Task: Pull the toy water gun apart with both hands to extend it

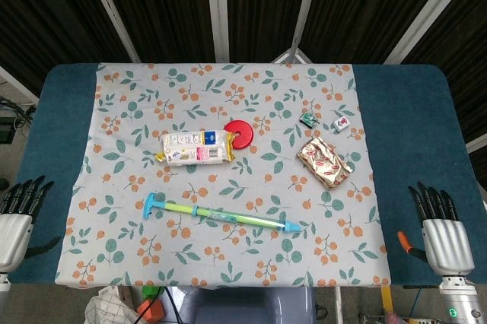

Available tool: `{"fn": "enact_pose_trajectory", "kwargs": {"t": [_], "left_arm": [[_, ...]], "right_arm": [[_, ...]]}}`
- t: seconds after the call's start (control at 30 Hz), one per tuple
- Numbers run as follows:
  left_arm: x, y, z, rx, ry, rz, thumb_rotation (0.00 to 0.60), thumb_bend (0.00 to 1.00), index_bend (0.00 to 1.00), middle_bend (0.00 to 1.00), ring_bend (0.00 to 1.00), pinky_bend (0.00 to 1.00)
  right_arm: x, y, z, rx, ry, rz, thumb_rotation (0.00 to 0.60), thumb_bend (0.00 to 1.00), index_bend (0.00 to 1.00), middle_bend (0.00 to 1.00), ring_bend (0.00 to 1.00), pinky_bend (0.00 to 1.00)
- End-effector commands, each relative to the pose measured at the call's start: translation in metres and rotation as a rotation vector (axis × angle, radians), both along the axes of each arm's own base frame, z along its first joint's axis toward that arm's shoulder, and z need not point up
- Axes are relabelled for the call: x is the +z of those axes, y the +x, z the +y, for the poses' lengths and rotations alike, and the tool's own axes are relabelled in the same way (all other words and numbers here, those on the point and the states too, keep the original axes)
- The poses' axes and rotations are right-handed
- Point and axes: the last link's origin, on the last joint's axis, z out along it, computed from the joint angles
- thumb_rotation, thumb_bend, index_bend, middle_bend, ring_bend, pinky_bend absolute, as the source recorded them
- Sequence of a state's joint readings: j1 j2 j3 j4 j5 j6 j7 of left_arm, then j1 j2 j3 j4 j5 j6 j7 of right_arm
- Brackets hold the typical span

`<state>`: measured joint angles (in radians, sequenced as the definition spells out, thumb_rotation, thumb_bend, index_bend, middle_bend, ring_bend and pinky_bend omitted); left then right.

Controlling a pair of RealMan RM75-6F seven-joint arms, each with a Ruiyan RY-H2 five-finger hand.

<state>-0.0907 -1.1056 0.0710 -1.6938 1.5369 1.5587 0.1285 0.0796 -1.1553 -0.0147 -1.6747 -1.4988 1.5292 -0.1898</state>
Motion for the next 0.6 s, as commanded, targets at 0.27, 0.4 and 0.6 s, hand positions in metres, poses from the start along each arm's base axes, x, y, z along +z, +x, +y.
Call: {"fn": "enact_pose_trajectory", "kwargs": {"t": [0.27, 0.4, 0.6], "left_arm": [[0.000, 0.000, 0.001, 0.001, 0.004, -0.004, 0.600, 0.13, 0.03, 0.00, 0.00, 0.00], [0.000, 0.000, 0.001, -0.001, 0.004, -0.003, 0.600, 0.13, 0.03, 0.00, 0.00, 0.00], [0.000, 0.000, 0.002, 0.002, 0.005, -0.013, 0.600, 0.13, 0.03, 0.00, 0.00, 0.00]], "right_arm": [[-0.005, 0.005, 0.003, 0.018, 0.032, -0.021, 0.600, 0.32, 0.00, 0.00, 0.00, 0.00], [-0.011, 0.013, 0.002, 0.021, 0.063, -0.054, 0.600, 0.32, 0.00, 0.00, 0.00, 0.00], [-0.027, 0.033, -0.008, 0.029, 0.142, -0.138, 0.600, 0.32, 0.02, 0.00, 0.00, 0.00]]}}
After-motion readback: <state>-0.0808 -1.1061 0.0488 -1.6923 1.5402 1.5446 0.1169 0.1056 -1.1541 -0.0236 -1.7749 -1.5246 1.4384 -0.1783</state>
